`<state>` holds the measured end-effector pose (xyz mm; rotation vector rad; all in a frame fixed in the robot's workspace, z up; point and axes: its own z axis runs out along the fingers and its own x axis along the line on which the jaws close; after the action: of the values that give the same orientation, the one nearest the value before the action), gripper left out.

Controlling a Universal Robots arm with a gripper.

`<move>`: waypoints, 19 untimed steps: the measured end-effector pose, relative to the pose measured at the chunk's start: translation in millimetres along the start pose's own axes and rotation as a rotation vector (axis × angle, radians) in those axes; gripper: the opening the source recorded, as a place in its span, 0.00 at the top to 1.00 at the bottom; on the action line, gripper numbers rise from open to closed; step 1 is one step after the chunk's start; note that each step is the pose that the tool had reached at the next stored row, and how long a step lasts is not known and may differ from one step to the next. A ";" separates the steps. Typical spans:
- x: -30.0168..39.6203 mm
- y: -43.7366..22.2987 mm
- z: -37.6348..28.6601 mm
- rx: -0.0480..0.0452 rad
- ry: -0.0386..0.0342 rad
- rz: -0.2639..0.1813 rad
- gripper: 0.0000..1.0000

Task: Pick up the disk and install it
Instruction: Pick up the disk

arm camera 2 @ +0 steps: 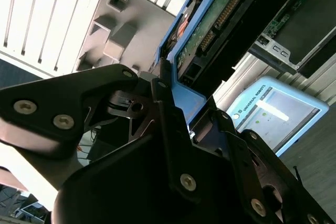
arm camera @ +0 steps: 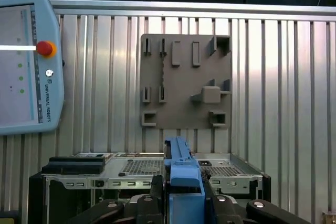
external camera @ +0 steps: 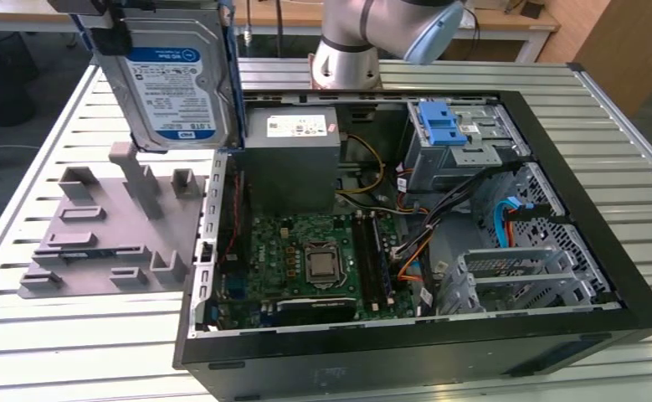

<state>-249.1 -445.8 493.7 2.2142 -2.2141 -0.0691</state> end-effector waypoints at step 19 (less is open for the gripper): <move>0.1 -45.4 0.3 0.0001 -0.0001 0.000 0.64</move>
<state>-203.7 -445.8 491.6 2.2143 -2.2142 -0.0691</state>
